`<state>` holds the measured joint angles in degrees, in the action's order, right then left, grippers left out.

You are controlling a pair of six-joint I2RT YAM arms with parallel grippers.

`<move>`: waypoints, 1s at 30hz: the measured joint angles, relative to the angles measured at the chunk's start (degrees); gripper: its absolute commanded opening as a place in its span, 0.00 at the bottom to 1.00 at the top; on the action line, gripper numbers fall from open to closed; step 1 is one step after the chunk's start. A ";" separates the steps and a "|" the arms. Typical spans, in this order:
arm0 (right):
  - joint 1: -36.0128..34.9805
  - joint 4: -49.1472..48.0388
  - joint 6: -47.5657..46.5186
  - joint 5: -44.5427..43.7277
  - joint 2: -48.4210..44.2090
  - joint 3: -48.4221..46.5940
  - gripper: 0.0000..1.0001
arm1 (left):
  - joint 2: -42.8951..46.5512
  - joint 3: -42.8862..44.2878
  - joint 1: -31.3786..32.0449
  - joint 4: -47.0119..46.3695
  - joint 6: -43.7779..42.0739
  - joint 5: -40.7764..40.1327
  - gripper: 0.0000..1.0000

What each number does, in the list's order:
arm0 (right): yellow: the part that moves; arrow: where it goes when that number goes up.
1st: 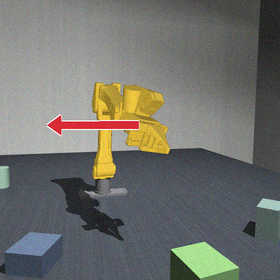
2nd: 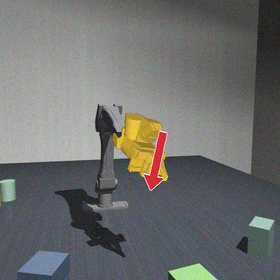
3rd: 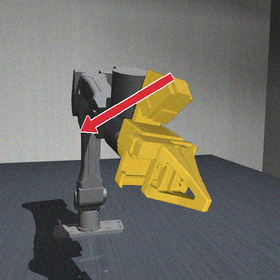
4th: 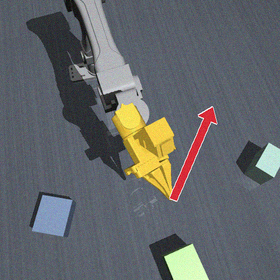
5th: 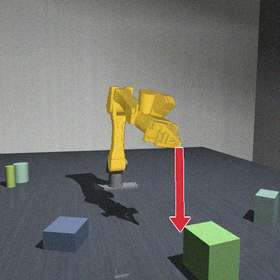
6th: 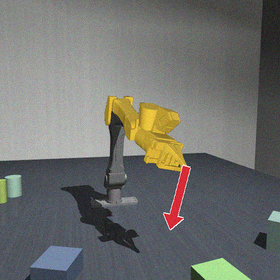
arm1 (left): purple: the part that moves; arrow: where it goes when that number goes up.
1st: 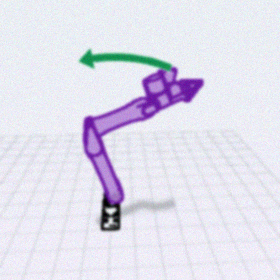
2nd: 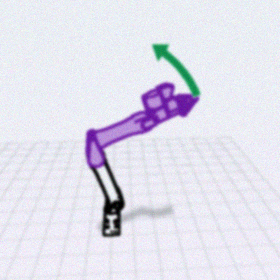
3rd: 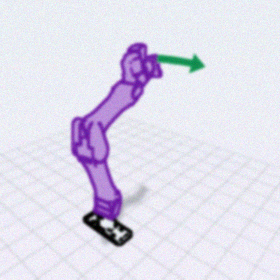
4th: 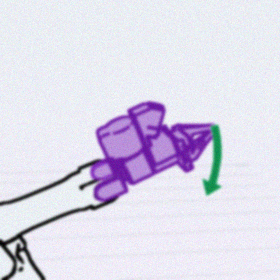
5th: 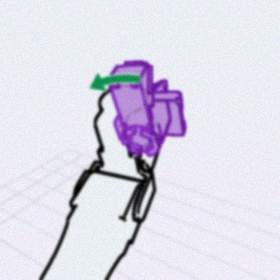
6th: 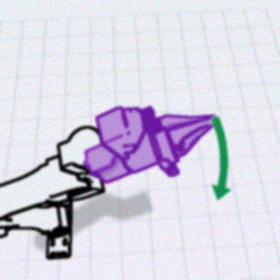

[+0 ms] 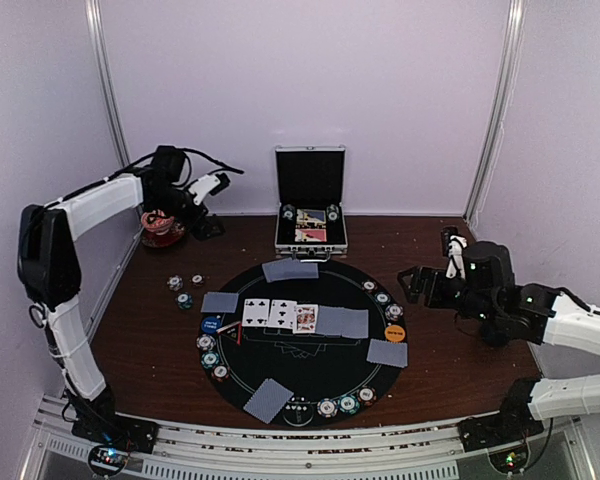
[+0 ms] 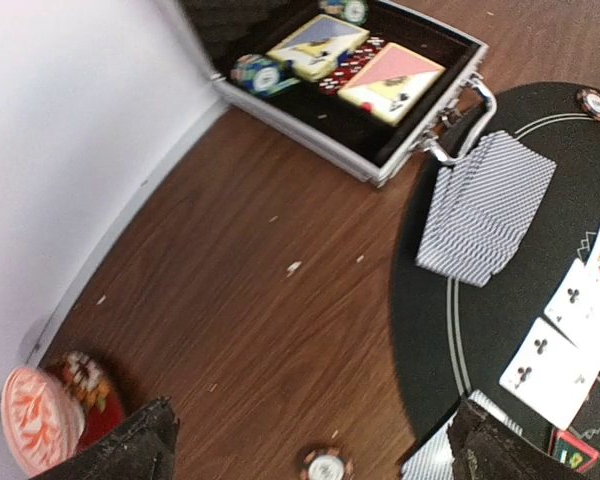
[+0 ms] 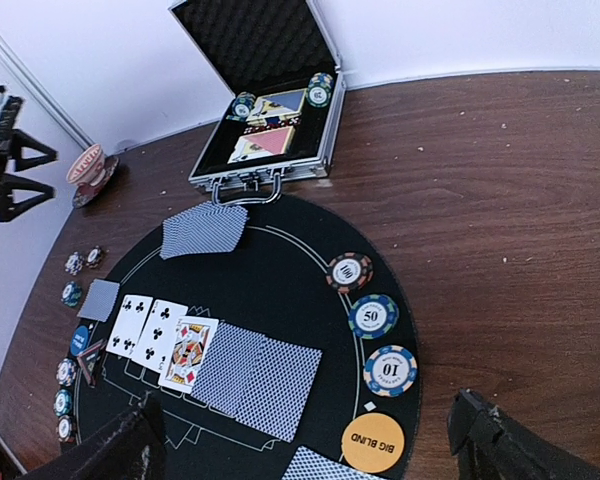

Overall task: Distribute texas hold em gaming equipment
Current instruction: Reset both arms

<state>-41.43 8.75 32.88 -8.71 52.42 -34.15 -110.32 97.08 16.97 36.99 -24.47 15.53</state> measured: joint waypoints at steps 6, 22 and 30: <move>0.00 6.84 -1.86 -5.64 -0.31 -3.82 1.00 | 21.99 -19.41 -8.81 -6.08 0.46 -3.45 0.98; 0.00 14.58 -4.31 -11.69 -11.37 -5.79 1.00 | 54.80 -56.61 -16.28 -14.60 3.98 -5.27 0.98; 0.00 14.08 -4.39 -11.78 -12.90 -4.81 1.00 | 60.43 -57.94 -16.28 -17.77 4.57 -4.35 0.98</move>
<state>-41.43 22.83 28.49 -20.49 39.53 -38.96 -49.89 39.13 0.69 19.22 -19.90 11.18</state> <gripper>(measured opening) 0.997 0.978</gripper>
